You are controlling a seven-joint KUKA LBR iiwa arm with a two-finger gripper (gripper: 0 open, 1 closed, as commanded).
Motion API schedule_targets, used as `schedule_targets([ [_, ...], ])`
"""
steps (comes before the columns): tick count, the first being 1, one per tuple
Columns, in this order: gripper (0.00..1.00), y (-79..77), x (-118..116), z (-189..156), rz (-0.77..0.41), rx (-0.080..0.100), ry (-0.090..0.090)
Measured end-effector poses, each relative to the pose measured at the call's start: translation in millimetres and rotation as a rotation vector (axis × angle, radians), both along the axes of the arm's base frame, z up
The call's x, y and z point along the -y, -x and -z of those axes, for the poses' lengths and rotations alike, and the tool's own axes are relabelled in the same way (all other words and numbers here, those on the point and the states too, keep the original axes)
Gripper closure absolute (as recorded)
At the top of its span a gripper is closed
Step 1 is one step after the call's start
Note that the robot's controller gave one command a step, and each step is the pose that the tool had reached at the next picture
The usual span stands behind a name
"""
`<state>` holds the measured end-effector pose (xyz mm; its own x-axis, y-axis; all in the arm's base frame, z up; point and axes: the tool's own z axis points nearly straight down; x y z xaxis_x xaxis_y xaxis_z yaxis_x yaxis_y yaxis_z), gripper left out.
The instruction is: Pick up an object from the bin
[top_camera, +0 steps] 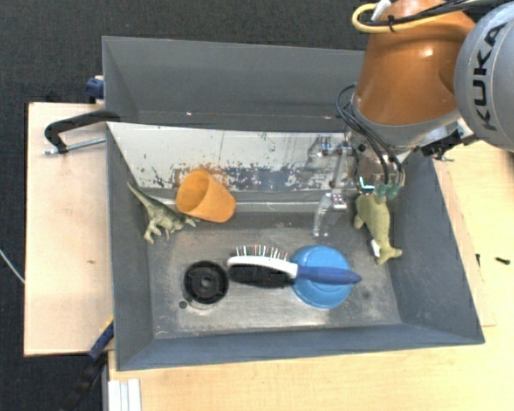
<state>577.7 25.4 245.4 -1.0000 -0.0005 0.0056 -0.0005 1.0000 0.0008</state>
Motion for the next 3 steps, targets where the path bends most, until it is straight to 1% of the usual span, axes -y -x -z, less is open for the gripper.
schedule_targets([
  [1, 0.00, 15.5, 14.6, 137.4, -0.150, -0.004, -0.006],
  [2, 0.00, 19.0, 16.9, 144.0, -0.046, 0.012, -0.001],
  [3, 1.00, 19.9, 16.6, 144.3, -0.045, 0.006, -0.002],
])
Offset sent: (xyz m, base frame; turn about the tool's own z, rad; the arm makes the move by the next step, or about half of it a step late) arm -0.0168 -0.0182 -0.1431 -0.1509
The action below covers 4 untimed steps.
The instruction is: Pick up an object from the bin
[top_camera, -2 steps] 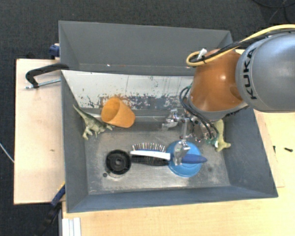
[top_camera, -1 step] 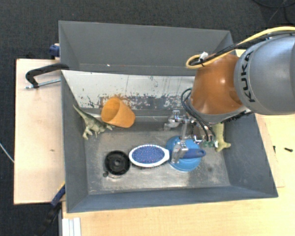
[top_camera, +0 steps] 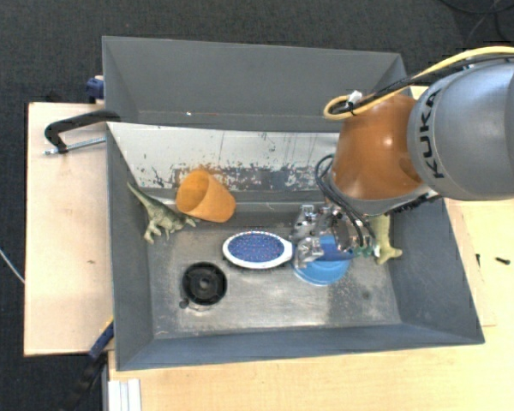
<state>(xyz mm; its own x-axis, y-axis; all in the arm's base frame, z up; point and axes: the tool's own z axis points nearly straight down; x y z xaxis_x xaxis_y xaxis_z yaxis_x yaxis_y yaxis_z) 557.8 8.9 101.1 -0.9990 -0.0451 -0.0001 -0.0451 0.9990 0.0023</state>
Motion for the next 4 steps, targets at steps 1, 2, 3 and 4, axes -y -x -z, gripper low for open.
schedule_targets([
  [1, 1.00, -4.5, -14, -101, 0.011, 0.014, 0.000],
  [2, 0.00, -3.0, -13, -97, 0.012, 0.005, 0.001],
  [3, 0.00, 54.2, 7, 28, -0.212, 0.019, -0.002],
  [4, 1.00, 53.1, 8, 26, -0.211, 0.022, 0.002],
])
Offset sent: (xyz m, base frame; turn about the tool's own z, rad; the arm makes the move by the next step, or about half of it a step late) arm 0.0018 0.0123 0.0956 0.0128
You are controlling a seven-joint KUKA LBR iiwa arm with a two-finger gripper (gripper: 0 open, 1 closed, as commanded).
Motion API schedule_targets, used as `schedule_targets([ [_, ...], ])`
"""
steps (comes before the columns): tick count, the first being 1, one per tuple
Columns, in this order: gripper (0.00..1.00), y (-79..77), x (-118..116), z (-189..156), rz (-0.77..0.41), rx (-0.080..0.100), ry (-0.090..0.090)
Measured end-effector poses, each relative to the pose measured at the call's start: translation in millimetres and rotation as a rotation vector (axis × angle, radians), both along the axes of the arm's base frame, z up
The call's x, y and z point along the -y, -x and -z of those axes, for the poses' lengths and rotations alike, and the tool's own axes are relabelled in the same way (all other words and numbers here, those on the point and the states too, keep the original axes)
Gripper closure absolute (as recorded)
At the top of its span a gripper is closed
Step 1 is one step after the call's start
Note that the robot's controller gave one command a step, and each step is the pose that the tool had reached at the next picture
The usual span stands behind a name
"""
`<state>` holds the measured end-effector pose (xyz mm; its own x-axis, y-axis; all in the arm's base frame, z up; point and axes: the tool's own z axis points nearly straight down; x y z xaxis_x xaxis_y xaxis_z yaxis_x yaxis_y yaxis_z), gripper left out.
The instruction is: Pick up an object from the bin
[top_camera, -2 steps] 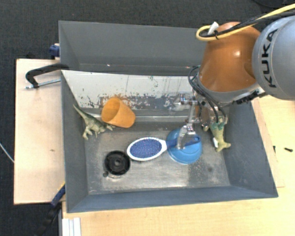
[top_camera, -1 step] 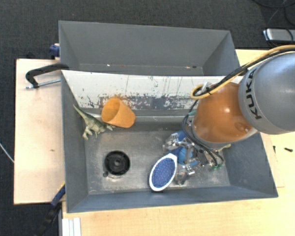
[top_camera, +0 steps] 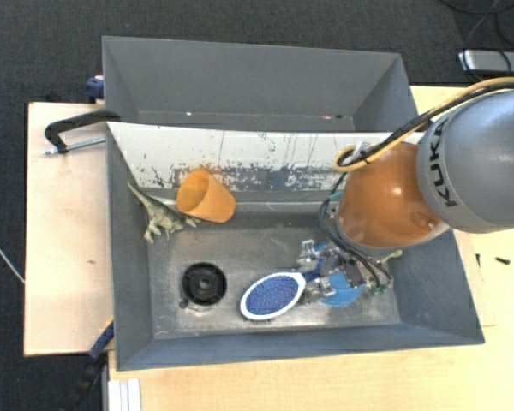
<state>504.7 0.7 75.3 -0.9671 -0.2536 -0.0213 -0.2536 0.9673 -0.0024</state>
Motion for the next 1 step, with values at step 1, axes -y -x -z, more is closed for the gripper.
schedule_targets([
  [1, 1.00, -31.5, 23.5, -182.4, -0.251, -0.007, 0.008],
])
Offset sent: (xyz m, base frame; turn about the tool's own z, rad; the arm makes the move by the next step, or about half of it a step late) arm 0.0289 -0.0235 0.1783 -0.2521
